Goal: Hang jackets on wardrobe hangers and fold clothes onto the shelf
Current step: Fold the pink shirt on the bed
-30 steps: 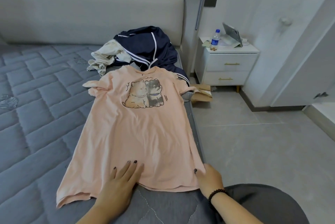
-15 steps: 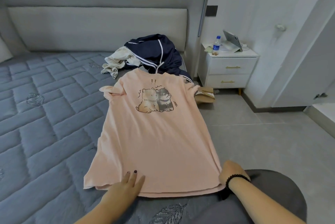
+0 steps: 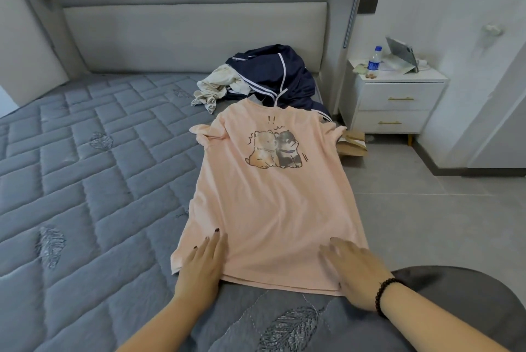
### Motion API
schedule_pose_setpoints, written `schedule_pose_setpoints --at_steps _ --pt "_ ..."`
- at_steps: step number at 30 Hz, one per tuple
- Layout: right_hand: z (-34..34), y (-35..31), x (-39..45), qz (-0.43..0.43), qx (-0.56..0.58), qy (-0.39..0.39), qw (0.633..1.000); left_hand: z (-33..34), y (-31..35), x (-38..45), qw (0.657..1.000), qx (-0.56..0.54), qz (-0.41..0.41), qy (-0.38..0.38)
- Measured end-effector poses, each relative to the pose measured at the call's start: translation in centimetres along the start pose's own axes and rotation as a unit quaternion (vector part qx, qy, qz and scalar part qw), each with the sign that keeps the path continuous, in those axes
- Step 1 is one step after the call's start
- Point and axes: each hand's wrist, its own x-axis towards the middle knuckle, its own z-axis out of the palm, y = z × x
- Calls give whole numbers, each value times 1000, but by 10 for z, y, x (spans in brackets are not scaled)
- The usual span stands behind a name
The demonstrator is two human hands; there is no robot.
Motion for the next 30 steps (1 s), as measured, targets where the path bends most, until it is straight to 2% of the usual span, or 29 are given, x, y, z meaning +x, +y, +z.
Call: schedule_pose_setpoints --at_steps 1,3,7,15,20,25,28,30 --pt "-2 -12 1 -48 5 -32 998 2 -3 1 1000 5 4 1" --pt "-1 -27 6 -84 5 -81 993 3 -12 1 1000 15 6 9" --pt "-3 -36 12 -49 31 -135 989 0 -27 -8 1000 20 -12 -5" --pt "-7 -31 13 -66 -38 -143 987 -1 -55 -25 995 85 -22 -52" --pt "-13 -32 7 -82 -88 -164 979 -24 -47 -35 976 129 -13 -176" --pt "-9 -31 -4 -63 -24 -169 983 -56 -21 -8 932 165 -74 -313" --pt "-9 -31 -7 -53 16 -176 983 -67 -12 19 943 113 -59 -308" --pt "-7 -29 -9 -27 50 -166 984 -67 1 40 963 56 -27 -263"
